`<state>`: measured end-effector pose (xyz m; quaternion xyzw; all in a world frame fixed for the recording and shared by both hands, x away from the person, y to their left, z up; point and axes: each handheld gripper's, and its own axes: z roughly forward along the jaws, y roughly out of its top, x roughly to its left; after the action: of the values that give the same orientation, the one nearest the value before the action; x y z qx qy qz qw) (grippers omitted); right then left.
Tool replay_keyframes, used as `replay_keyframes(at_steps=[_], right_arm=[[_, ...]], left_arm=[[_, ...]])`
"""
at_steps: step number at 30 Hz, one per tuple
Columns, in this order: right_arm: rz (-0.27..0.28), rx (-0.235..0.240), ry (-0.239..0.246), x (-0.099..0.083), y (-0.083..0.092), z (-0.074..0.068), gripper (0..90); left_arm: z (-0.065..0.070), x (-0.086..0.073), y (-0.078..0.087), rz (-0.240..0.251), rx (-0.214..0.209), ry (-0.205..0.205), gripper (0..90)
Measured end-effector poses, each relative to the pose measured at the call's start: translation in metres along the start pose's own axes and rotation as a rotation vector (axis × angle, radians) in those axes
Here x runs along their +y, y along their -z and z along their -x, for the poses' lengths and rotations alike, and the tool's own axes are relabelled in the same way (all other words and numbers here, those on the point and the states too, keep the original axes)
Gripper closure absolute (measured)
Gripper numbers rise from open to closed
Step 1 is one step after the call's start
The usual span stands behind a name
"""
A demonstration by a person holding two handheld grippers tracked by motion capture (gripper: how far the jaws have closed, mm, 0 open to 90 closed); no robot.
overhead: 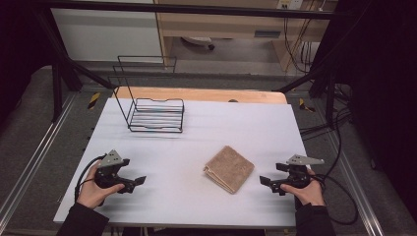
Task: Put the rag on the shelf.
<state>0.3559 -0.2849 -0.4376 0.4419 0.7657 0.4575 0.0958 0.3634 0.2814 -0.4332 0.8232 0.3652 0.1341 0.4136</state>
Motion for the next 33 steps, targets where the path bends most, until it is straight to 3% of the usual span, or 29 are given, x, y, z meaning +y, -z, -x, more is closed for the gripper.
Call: replay_keyframes(at_steps=[12,24,33], right_arm=[[-0.008,-0.005,0.01,0.001,-0.002,-0.004,3.6],[-0.041,0.002,0.035,0.004,-0.015,-0.017,4.3],[-0.05,0.003,0.036,0.005,-0.021,-0.021,5.0]], left_arm=[[0.007,0.002,-0.003,-0.007,-0.005,-0.012,5.3],[0.022,0.007,-0.015,-0.025,-0.016,-0.01,8.9],[0.034,0.011,-0.024,-0.036,-0.053,-0.007,13.5]])
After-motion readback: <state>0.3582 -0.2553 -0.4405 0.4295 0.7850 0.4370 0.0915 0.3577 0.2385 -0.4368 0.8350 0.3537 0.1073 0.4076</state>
